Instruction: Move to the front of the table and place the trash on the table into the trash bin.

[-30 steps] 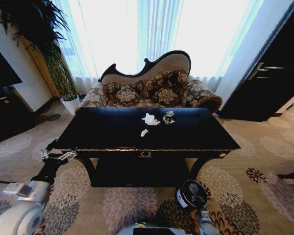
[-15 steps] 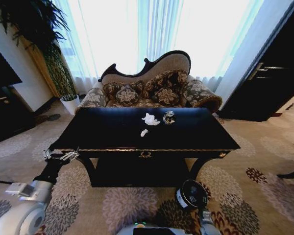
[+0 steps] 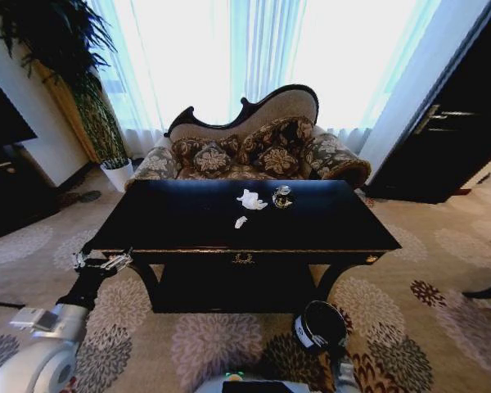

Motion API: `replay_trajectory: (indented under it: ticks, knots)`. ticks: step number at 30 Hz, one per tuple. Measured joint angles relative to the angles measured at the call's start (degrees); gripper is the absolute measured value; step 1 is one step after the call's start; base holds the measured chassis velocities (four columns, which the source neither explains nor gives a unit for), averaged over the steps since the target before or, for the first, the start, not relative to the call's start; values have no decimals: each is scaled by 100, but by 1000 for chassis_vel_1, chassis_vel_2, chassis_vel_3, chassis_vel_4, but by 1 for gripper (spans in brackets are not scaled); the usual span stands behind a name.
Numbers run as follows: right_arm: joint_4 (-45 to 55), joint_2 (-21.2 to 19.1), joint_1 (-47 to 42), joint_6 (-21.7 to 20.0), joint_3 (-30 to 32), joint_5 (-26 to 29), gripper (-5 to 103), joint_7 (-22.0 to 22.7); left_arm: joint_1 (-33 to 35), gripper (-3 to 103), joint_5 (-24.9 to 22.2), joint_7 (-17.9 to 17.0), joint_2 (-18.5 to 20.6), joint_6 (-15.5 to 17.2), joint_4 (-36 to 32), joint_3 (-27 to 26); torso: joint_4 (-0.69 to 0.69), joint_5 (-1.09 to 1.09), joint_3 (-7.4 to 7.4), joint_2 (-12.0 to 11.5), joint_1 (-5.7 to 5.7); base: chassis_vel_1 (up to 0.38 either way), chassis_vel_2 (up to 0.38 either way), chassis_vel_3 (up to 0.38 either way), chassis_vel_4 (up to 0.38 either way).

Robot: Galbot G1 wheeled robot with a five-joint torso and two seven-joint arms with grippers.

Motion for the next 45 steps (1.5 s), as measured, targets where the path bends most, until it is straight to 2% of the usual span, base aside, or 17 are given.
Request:
replay_trajectory:
  ticks: [6, 9, 11, 13, 19, 23, 25, 29, 31, 34, 35, 40, 41, 42, 45]
  knots:
    - [903, 151, -570, 40, 228, 343, 100, -97, 78, 100, -22, 0, -9, -15, -8, -121, 1, 1, 0, 0, 0, 0, 0, 0, 0]
    - [1758, 243, -1088, 35, 499, 652, 100, -204, 91, 100, -30, -1, -11, -15, -9, -141, -1, -2, 0, 0, 0, 0, 0, 0, 0]
    - [1874, 257, -1163, 28, 537, 708, 100, -215, 91, 100, -30, -1, -11, -15, -8, -142, 0, -2, 0, 1, 0, 0, 0, 0, 0]
    - [2466, 334, -1581, -34, 717, 1038, 100, -263, 91, 100, -32, -2, -11, -14, -8, -143, -1, -2, 0, 0, 0, 0, 0, 0, 0]
    - [3241, 456, -2051, -3, 930, 1109, 100, -241, 91, 100, -34, -2, -11, -12, -9, -144, -1, 0, 0, 1, 0, 0, 0, 0, 0]
    - [4284, 538, -2502, -36, 1055, 1280, 100, -178, 91, 100, -36, -2, -11, -10, -8, -144, -1, -1, 0, 1, 0, 0, 0, 0, 0]
    - [4385, 538, -2541, -43, 1067, 1292, 100, -169, 91, 100, -36, -2, -11, -10, -8, -144, 0, -2, 0, 0, 0, 0, 0, 0, 0]
    - [5236, 512, -2832, -238, 1157, 1482, 100, -65, 90, 100, -37, -2, -10, -10, -7, -144, 0, -1, 0, 1, 0, 0, 0, 0, 0]
    - [5304, 505, -2847, -272, 1167, 1501, 100, -52, 90, 100, -37, -2, -9, -10, -6, -144, 0, 0, 0, 0, 0, 0, 0, 0, 0]
    - [5903, 351, -2878, -629, 1251, 1634, 100, 14, 89, 100, -38, -2, -9, -10, -6, -143, -1, -2, 0, 0, 0, 0, 0, 0, 0]
    - [5903, 351, -2878, -629, 1251, 1634, 100, 14, 89, 100, -38, -2, -9, -10, -6, -143, -1, -2, 0, 0, 0, 0, 0, 0, 0]
    - [6407, -123, -2390, -1513, 1311, 1814, 100, 162, 90, 100, -38, -1, -9, -9, -5, -141, 0, 0, 1, 0, 0, 0, 0, 0, 0]
    - [6407, -123, -2390, -1513, 1311, 1814, 100, 162, 90, 100, -38, -1, -9, -9, -5, -141, 0, 0, 1, 0, 0, 0, 0, 0, 0]
    - [6582, -277, -2201, -1827, 1305, 1898, 100, 208, 90, 100, -38, -1, -9, -9, -5, -140, -1, 1, 1, 0, 1, 0, 0, 0, 0]
    - [6803, -602, -1870, -2283, 1197, 1995, 100, 299, 89, 100, -38, -1, -9, -9, -5, -140, 0, 0, 1, 0, 1, 0, 0, 0, 0]
